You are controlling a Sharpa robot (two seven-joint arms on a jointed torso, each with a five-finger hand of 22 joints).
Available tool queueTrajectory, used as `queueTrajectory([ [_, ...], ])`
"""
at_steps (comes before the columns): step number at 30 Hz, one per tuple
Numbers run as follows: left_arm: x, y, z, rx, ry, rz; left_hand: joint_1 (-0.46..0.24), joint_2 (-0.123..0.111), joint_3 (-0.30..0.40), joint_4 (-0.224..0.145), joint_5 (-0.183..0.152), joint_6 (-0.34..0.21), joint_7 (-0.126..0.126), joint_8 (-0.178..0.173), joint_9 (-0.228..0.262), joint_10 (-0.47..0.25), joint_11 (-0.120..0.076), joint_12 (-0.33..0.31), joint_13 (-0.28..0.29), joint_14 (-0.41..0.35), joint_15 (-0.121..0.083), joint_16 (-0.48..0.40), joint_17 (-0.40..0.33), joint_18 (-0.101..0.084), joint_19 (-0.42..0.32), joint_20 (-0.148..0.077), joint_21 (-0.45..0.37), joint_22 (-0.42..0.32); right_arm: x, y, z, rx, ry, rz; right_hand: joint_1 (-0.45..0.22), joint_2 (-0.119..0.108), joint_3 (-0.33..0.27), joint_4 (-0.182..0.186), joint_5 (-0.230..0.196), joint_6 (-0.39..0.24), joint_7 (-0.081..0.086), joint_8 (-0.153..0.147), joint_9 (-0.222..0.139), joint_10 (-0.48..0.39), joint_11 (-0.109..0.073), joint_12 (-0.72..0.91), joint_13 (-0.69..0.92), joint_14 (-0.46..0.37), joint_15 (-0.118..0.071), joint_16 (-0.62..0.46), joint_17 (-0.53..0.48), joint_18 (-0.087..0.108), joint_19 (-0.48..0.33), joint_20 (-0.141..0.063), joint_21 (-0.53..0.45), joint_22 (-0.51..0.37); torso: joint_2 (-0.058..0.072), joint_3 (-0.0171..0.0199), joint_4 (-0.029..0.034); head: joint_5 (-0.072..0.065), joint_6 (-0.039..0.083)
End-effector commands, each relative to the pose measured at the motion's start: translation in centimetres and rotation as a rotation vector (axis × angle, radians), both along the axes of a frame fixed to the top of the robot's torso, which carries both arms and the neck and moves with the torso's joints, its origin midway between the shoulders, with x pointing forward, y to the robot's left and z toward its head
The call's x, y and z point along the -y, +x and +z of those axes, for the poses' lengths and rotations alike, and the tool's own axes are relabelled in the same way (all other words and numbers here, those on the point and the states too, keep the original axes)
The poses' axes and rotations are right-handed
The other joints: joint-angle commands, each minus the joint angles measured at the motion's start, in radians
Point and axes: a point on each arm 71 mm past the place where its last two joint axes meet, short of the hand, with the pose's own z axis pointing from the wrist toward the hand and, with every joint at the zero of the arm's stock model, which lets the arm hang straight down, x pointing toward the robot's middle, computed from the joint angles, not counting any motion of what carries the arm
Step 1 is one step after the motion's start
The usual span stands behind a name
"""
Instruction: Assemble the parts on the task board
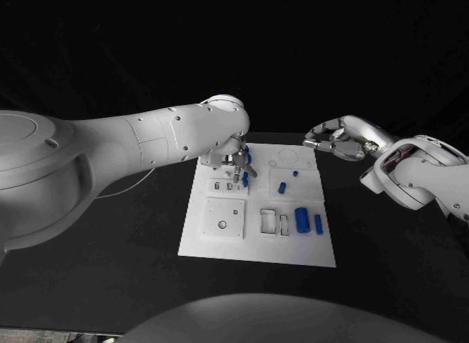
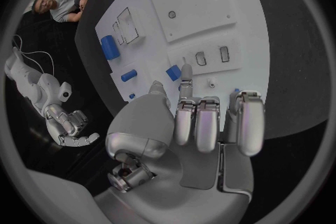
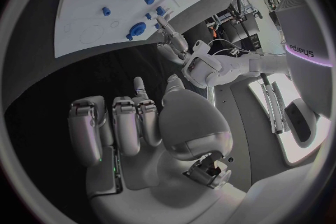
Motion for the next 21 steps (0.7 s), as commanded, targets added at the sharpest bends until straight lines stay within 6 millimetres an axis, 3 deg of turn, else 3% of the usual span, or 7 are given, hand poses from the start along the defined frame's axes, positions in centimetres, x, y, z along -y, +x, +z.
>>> queueTrajectory([
  [1,-0.72,0.03,-0.08,0.009,0.104,0.071,-0.001,-0.008,0.007,0.0,-0.003,-0.008,0.002,-0.004,0.002,0.106,-0.003,0.002,0.263,0.105,-0.004,0.002,0.263,0.015,-0.002,-0.004,-0.006,0.168,-0.06,-0.06,-0.16,-0.01,-0.018,0.013,0.004,0.003,-0.009,0.003,0.006,0.008,0.001,0.003,-0.002,0.107,0.004,-0.007,0.26,0.106,0.004,0.003,0.263,-0.012,0.099,0.005,-0.003,0.26,0.0,-0.0006,-0.0002,0.001,0.0],
  [21,-0.37,0.1,-0.51,-0.008,0.08,0.078,0.007,-0.007,0.022,-0.002,-0.01,-0.014,0.003,-0.012,0.019,0.106,-0.001,0.002,0.263,0.105,-0.003,0.002,0.263,0.016,-0.005,-0.002,-0.01,0.165,-0.13,-0.1,-0.24,-0.019,-0.021,0.012,-0.009,0.01,-0.017,0.004,0.0,0.011,0.0,0.004,-0.003,0.107,0.004,-0.007,0.26,0.106,0.004,0.003,0.263,-0.011,0.098,0.005,-0.004,0.259,0.0,0.0001,-0.0013,0.003,0.0],
])
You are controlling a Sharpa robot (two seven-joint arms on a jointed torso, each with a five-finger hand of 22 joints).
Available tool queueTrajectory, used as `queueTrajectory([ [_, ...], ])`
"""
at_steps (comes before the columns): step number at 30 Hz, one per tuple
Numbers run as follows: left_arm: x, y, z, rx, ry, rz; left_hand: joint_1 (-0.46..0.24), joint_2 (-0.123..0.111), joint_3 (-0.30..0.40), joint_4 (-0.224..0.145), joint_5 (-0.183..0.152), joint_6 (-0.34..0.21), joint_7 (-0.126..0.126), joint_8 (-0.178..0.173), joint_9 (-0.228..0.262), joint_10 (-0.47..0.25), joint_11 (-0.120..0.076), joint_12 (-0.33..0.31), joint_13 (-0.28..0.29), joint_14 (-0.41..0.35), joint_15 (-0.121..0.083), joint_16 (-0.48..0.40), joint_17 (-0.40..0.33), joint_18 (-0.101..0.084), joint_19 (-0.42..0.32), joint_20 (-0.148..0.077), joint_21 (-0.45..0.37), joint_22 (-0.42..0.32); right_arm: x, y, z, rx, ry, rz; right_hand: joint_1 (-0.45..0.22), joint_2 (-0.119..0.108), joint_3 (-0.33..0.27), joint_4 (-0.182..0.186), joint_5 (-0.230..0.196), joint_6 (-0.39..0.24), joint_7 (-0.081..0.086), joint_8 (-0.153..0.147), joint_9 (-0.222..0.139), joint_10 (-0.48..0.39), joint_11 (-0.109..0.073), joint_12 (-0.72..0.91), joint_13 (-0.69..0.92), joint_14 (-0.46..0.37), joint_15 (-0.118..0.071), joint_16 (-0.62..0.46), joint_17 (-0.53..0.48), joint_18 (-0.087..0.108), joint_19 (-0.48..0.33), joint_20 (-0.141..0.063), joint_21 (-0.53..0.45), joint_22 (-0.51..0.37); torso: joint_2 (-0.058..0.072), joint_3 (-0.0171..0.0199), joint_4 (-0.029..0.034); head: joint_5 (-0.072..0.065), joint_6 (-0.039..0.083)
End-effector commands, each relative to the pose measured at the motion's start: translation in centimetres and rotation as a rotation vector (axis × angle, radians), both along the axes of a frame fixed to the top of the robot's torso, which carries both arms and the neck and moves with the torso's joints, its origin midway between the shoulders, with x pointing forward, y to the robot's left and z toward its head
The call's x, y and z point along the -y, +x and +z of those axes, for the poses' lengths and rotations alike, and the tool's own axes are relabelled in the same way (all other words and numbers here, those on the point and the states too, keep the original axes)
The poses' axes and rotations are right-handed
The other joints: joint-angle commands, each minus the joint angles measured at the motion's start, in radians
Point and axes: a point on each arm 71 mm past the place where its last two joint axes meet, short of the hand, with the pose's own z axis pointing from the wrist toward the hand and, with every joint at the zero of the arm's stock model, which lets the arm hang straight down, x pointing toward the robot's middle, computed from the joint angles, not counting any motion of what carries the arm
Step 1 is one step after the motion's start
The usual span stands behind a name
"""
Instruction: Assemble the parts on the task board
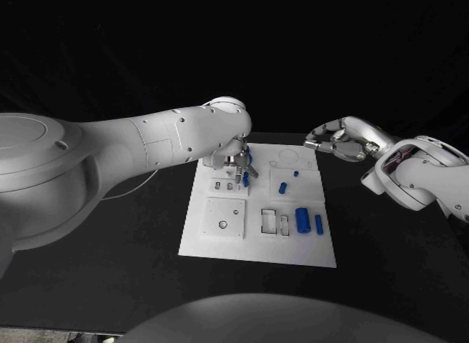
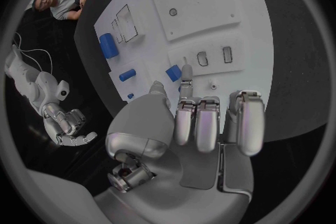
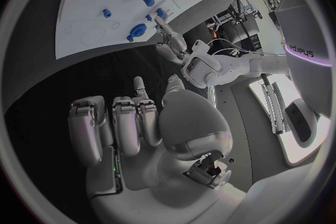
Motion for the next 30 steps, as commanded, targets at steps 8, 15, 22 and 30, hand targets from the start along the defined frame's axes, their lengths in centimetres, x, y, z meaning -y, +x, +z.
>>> queueTrajectory([
  [8,-0.36,-0.08,-0.04,-0.016,0.091,0.054,0.005,-0.01,0.02,0.0,-0.022,-0.008,0.002,-0.012,0.023,0.106,-0.002,0.002,0.263,0.105,-0.004,0.002,0.263,0.015,0.001,-0.002,-0.005,0.169,-0.19,-0.09,-0.18,-0.015,-0.015,0.013,-0.003,0.005,-0.007,-0.001,-0.005,0.005,0.0,0.004,-0.001,0.107,0.004,-0.004,0.26,0.106,0.004,0.003,0.263,-0.011,0.097,0.005,-0.005,0.259,-0.001,0.0007,0.0016,0.0,0.0],
  [15,-0.11,-0.1,-0.1,-0.021,0.093,0.048,0.005,-0.011,0.025,-0.001,-0.035,-0.007,0.001,-0.014,0.032,0.106,-0.003,0.002,0.263,0.105,-0.005,0.002,0.263,0.014,0.003,-0.002,-0.005,0.171,-0.38,-0.15,-0.15,-0.012,-0.012,0.019,-0.003,0.006,-0.007,-0.001,-0.005,0.006,0.0,0.005,-0.001,0.107,0.004,-0.004,0.26,0.106,0.004,0.003,0.263,-0.01,0.096,0.005,-0.006,0.258,-0.001,-0.0001,0.0003,0.0,0.0],
  [22,-0.03,-0.11,-0.26,-0.024,0.096,0.048,0.012,-0.01,0.036,-0.007,-0.027,-0.007,0.0,-0.017,0.04,0.106,-0.003,0.002,0.263,0.105,-0.006,0.002,0.263,0.015,0.002,-0.002,-0.006,0.17,-0.34,-0.14,-0.14,-0.011,-0.012,0.019,-0.003,0.006,-0.007,-0.002,-0.004,0.006,0.0,0.005,-0.001,0.107,0.004,-0.004,0.26,0.106,0.004,0.003,0.263,-0.01,0.096,0.005,-0.006,0.258,-0.001,-0.0001,-0.0005,-0.001,0.0],
  [30,-0.12,-0.08,-0.54,-0.03,0.102,0.051,0.027,-0.012,0.057,-0.022,-0.007,-0.012,-0.001,-0.026,0.053,0.106,-0.004,0.002,0.263,0.105,-0.007,0.002,0.263,0.016,-0.002,-0.003,-0.01,0.167,-0.39,-0.18,-0.15,-0.013,-0.012,0.021,-0.001,0.007,-0.006,-0.003,-0.003,0.008,0.0,0.006,-0.001,0.107,0.004,-0.004,0.26,0.106,0.004,0.003,0.263,-0.01,0.095,0.005,-0.006,0.258,-0.001,0.0002,-0.0012,-0.002,0.0],
])
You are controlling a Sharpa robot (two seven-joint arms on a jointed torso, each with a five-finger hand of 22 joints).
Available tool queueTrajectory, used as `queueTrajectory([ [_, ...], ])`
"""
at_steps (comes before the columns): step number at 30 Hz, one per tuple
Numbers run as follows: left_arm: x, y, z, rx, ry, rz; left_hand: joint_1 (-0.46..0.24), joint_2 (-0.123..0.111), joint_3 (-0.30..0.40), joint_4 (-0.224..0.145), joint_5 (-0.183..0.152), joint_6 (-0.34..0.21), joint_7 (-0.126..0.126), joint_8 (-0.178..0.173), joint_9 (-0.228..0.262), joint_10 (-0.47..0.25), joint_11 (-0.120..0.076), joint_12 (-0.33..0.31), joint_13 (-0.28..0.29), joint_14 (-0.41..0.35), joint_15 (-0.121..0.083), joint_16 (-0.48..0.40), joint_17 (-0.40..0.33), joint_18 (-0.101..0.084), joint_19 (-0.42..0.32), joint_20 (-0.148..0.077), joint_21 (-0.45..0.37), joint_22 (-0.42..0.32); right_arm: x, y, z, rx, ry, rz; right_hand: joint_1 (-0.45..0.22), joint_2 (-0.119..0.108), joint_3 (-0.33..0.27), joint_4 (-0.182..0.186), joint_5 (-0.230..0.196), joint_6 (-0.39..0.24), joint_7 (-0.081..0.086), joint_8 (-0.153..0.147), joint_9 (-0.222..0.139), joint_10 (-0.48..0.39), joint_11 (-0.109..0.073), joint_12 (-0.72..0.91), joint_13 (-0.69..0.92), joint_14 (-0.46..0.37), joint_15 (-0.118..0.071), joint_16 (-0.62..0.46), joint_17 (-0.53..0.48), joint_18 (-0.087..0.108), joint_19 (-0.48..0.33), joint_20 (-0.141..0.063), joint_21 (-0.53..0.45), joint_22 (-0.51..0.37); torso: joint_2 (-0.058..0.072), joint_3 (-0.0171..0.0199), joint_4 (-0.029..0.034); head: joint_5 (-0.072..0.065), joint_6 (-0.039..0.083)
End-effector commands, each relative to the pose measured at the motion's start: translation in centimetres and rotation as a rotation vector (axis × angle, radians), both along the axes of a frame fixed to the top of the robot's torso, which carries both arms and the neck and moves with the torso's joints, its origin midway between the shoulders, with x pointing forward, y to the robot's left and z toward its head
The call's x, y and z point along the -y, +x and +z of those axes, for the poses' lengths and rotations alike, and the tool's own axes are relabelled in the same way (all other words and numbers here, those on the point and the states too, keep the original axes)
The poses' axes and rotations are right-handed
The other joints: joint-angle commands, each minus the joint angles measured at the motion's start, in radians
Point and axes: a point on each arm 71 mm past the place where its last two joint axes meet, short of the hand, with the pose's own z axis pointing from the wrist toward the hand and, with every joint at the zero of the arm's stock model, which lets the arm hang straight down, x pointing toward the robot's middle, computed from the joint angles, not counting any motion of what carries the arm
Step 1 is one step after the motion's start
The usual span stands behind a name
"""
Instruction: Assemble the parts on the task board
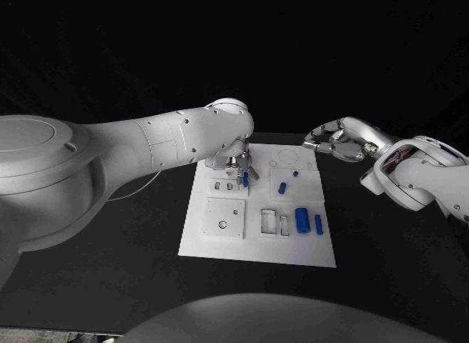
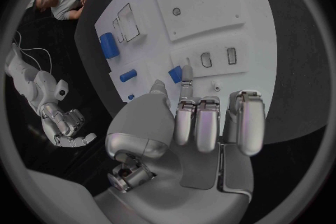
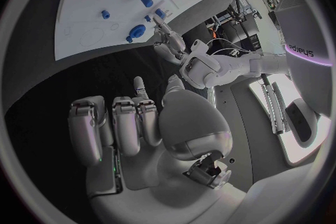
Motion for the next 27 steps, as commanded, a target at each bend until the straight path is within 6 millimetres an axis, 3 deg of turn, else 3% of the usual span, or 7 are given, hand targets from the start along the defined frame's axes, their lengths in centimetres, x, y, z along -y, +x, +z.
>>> queueTrajectory([
  [1,-0.63,-0.13,-0.13,-0.015,0.101,0.048,0.009,0.001,0.008,0.0,0.004,-0.005,-0.001,-0.004,0.002,0.106,-0.004,0.002,0.263,0.105,-0.007,0.002,0.263,0.016,-0.001,-0.003,-0.002,0.168,-0.2,-0.1,-0.1,-0.007,-0.011,0.016,-0.001,0.007,-0.004,0.0,-0.003,0.008,0.0,0.006,-0.001,0.108,0.002,-0.006,0.261,0.106,0.004,0.003,0.263,-0.01,0.095,0.005,-0.006,0.258,0.001,-0.0004,-0.0004,-0.002,0.0],
  [10,-0.65,-0.18,-0.4,-0.022,0.104,0.048,0.023,-0.001,0.026,-0.014,0.006,-0.006,-0.001,-0.01,0.01,0.106,-0.006,0.002,0.263,0.105,-0.008,0.002,0.263,0.016,-0.001,-0.004,-0.003,0.168,-0.17,-0.08,-0.12,-0.007,-0.011,0.016,0.0,0.008,-0.004,-0.001,-0.002,0.009,0.0,0.006,-0.001,0.108,0.002,-0.006,0.261,0.106,0.004,0.003,0.263,-0.01,0.094,0.005,-0.008,0.258,0.0,0.0005,-0.0001,-0.002,0.0],
  [18,-0.72,-0.21,-0.51,-0.023,0.101,0.048,0.045,-0.009,0.063,-0.039,0.053,-0.009,-0.002,-0.023,0.022,0.106,-0.006,0.002,0.263,0.105,-0.008,0.002,0.263,0.016,-0.003,-0.005,-0.006,0.168,-0.13,-0.06,-0.12,-0.007,-0.012,0.014,0.002,0.007,-0.004,-0.002,-0.001,0.01,0.0,0.007,-0.001,0.108,0.003,-0.006,0.261,0.106,0.004,0.003,0.263,-0.01,0.093,0.005,-0.009,0.257,-0.001,0.0001,0.0006,-0.005,0.0],
  [27,-0.8,-0.22,-0.57,-0.024,0.101,0.049,0.051,-0.013,0.076,-0.047,0.059,-0.009,-0.003,-0.027,0.026,0.106,-0.006,0.002,0.263,0.105,-0.009,0.002,0.263,0.017,-0.003,-0.005,-0.007,0.168,-0.09,-0.03,-0.15,-0.008,-0.013,0.011,0.003,0.007,-0.004,-0.003,-0.001,0.01,0.0,0.007,-0.001,0.108,0.003,-0.006,0.261,0.106,0.004,0.003,0.263,-0.009,0.092,0.005,-0.01,0.257,0.0,0.0,0.0017,-0.007,0.0],
])
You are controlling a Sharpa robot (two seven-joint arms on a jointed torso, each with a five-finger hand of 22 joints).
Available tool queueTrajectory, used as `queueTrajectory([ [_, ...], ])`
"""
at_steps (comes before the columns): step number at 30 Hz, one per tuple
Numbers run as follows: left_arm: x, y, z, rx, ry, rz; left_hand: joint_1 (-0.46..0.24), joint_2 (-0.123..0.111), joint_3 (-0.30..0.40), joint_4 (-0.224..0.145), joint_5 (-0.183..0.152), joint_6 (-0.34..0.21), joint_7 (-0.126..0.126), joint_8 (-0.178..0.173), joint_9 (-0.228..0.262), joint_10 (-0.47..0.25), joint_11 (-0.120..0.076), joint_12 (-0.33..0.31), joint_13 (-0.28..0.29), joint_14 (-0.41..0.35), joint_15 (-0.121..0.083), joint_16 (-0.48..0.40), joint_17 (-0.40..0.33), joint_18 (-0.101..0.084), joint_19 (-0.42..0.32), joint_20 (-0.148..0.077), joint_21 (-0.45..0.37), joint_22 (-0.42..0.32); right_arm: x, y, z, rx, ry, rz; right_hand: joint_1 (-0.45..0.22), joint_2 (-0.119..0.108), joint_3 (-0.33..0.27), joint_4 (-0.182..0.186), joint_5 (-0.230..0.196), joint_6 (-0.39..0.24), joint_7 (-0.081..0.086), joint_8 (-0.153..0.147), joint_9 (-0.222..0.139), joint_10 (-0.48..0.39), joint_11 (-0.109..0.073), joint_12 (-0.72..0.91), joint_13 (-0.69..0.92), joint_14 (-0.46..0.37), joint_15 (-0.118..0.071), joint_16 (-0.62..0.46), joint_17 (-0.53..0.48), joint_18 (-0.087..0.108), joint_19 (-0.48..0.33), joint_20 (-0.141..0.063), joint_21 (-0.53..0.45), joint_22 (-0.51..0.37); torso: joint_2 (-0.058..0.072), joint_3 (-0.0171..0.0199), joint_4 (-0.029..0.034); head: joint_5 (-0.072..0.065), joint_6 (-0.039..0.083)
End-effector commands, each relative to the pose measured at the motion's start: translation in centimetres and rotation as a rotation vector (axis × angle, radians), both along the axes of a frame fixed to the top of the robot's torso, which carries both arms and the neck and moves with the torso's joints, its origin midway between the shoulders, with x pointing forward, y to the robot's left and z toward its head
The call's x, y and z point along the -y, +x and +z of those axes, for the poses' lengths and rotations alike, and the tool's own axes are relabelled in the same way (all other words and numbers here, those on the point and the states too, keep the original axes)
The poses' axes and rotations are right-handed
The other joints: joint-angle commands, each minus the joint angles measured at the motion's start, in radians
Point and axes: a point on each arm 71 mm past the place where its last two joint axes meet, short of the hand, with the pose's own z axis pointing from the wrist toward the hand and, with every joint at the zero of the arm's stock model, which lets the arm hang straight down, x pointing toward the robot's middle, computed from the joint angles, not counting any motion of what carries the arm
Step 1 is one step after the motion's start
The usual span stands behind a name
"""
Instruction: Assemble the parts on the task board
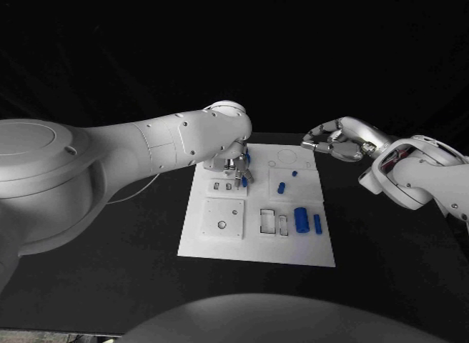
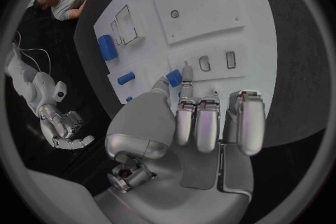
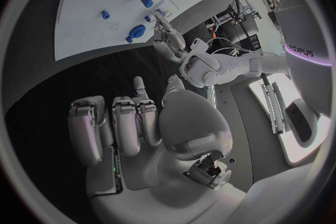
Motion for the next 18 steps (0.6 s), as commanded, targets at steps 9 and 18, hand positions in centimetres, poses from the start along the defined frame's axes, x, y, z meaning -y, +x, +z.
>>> queueTrajectory([
  [9,-0.6,-0.14,-0.03,-0.012,0.096,0.045,0.017,-0.007,0.032,-0.014,0.015,-0.004,-0.001,-0.01,0.008,0.106,-0.008,0.002,0.261,0.105,-0.01,0.002,0.263,0.017,-0.004,-0.006,-0.009,0.168,-0.12,-0.03,-0.17,-0.009,-0.013,0.01,0.004,0.007,-0.004,-0.004,0.0,0.007,0.003,0.007,-0.001,0.109,0.003,-0.004,0.261,0.106,0.004,0.003,0.263,-0.008,0.09,0.005,-0.008,0.255,0.001,-0.0004,0.0011,0.002,0.0],
  [18,-0.61,-0.12,-0.03,-0.011,0.094,0.046,0.027,-0.018,0.071,-0.03,0.041,-0.001,-0.004,-0.018,0.016,0.106,-0.01,0.002,0.261,0.105,-0.012,0.002,0.263,0.018,-0.007,-0.008,-0.012,0.166,-0.11,0.04,-0.32,-0.011,-0.015,0.007,0.009,0.007,-0.003,-0.005,0.001,0.008,0.003,0.007,-0.001,0.109,0.003,-0.004,0.261,0.106,0.004,0.003,0.263,-0.008,0.089,0.005,-0.009,0.255,0.0,0.0003,0.0007,0.005,0.0],
])
